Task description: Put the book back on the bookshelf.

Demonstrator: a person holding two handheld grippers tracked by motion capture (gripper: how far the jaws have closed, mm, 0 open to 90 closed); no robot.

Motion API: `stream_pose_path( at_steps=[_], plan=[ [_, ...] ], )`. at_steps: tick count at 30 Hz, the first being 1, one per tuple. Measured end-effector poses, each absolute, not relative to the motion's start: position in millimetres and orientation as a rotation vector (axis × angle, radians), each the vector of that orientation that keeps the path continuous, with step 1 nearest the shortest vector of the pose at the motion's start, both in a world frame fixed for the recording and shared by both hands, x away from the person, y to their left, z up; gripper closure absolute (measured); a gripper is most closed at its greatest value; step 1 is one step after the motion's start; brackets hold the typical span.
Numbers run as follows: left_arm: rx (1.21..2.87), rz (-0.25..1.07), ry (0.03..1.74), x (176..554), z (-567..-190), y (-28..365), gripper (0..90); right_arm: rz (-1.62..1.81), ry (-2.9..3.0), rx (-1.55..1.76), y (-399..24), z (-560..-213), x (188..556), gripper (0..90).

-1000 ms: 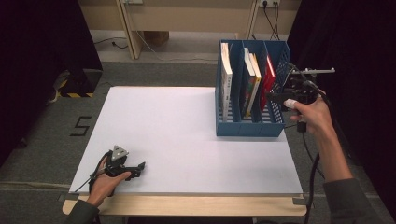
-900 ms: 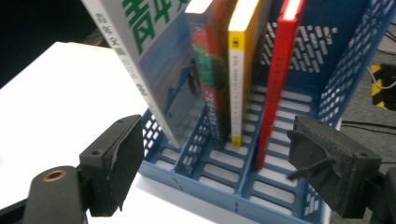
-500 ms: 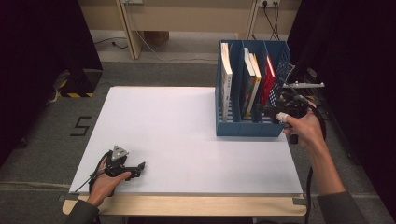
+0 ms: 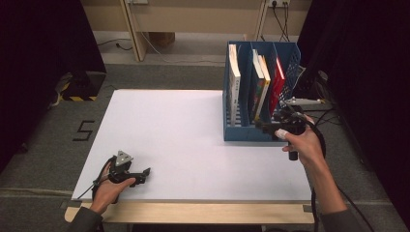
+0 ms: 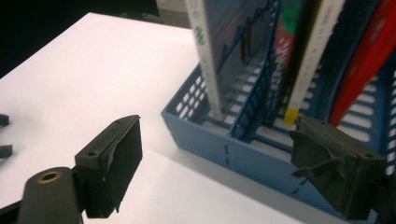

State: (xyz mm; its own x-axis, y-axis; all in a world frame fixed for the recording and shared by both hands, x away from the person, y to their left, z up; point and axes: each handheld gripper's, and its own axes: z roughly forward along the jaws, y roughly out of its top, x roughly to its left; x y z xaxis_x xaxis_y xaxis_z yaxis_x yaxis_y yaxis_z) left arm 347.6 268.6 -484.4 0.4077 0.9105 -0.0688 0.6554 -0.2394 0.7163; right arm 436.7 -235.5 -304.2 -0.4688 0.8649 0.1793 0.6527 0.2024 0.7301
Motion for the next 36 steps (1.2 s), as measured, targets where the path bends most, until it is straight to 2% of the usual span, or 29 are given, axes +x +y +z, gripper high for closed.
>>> stream_pose_path(
  at_steps=[21, 36],
  plan=[
    [1.989, 0.481, 1.330, 347.4, -484.2, 268.5, 10.1, 1.185, 2.280, 1.360, -199.3, -349.0, 407.2, 17.7],
    [1.986, 0.480, 1.331, 347.5, -484.3, 268.4, 10.1, 1.157, 2.316, 1.344, -195.5, -394.1, 389.6, 18.5]
  ],
)
